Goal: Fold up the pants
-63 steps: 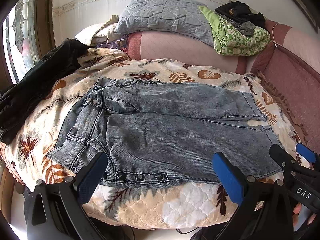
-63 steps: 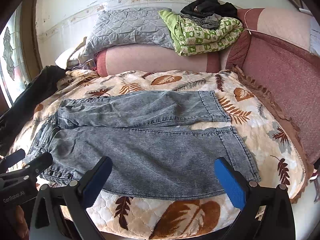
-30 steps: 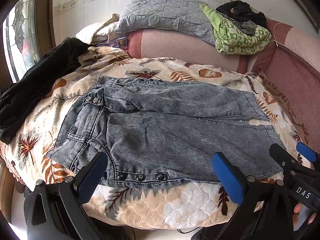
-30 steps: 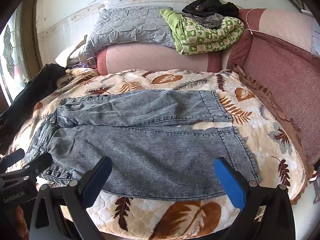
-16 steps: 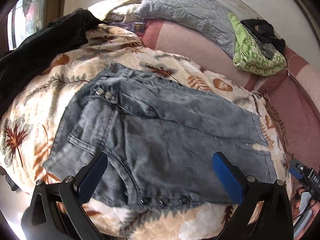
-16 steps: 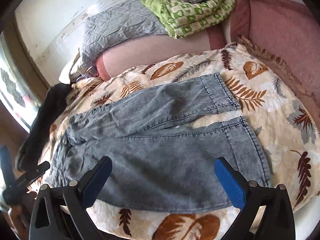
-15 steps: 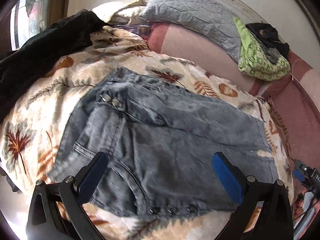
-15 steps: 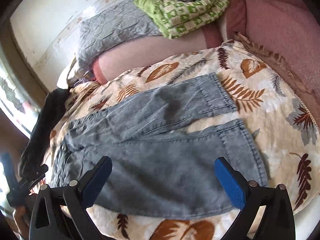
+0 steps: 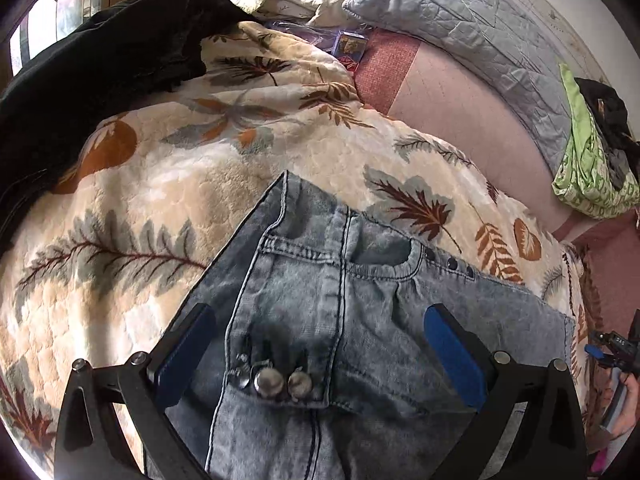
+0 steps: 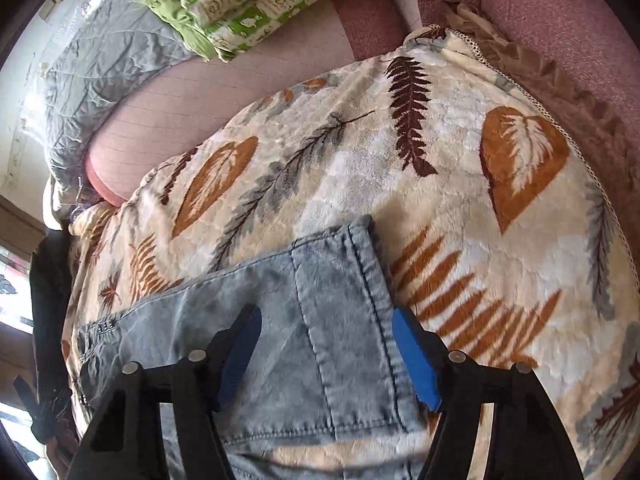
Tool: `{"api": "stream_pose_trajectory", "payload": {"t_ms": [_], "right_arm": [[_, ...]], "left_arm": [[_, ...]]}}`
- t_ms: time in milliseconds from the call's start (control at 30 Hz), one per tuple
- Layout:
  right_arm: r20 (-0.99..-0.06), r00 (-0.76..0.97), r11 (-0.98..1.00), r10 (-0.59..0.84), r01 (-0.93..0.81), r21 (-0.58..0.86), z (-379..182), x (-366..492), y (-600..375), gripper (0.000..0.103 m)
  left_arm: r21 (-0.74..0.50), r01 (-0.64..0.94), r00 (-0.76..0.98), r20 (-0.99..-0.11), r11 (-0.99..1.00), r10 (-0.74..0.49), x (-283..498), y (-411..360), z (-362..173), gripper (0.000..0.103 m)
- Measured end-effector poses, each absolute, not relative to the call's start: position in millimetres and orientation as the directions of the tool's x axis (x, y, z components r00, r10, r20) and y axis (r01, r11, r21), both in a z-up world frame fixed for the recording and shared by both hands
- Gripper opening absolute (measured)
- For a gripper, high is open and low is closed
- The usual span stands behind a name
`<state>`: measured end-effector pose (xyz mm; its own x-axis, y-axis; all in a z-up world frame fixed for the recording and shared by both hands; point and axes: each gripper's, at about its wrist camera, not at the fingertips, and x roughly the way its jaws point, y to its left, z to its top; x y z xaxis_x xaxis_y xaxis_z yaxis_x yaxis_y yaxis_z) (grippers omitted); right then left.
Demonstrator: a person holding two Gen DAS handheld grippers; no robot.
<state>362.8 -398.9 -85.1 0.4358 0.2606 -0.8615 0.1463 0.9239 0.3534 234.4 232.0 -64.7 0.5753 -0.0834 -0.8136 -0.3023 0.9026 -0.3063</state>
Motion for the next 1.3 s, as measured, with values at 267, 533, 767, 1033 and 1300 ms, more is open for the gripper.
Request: {"api": "stream_pose_trajectory", "payload": {"t_ms": [267,533,767,1033,1300], "right_arm": [[-0.888,0.396,0.944,0.233,0.129,0.305,-113.0,415.9,-387.1,0.056],[-0.914,0.364,0.965,0.179,0.116,0.235,-123.4,418.3,-388.4,0.029],[-0.921,0.359,0.973,0.15,0.11,0.201,-121.8,418.7,-385.7,0.021],[-0.919,0.375,0.985,0.125,0.062,0.159,-109.6,413.4,-379.3,0.008],[-0.863,0.503,0.997,0.044,0.038,0.072,-57.7,391.2,-375.3,0.007]], "left_arm": [[-0.339,-0.278,0.586,-0.801,0.899,-0.122,280.0,244.5,-72.2,0.103],[-0.409,-0.284,0.586,-0.79,0.867,-0.181,302.4,257.6,-81.7,0.096],[-0.439,-0.282,0.518,-0.818,0.853,-0.25,324.7,263.2,-99.5,0.066],[-0.269,-0.318,0.456,-0.884,0.909,-0.102,342.8,262.3,-108.3,0.004],[-0.082,-0.245,0.561,-0.825,0.966,0.072,351.6,254.5,-78.2,0.004]]}}
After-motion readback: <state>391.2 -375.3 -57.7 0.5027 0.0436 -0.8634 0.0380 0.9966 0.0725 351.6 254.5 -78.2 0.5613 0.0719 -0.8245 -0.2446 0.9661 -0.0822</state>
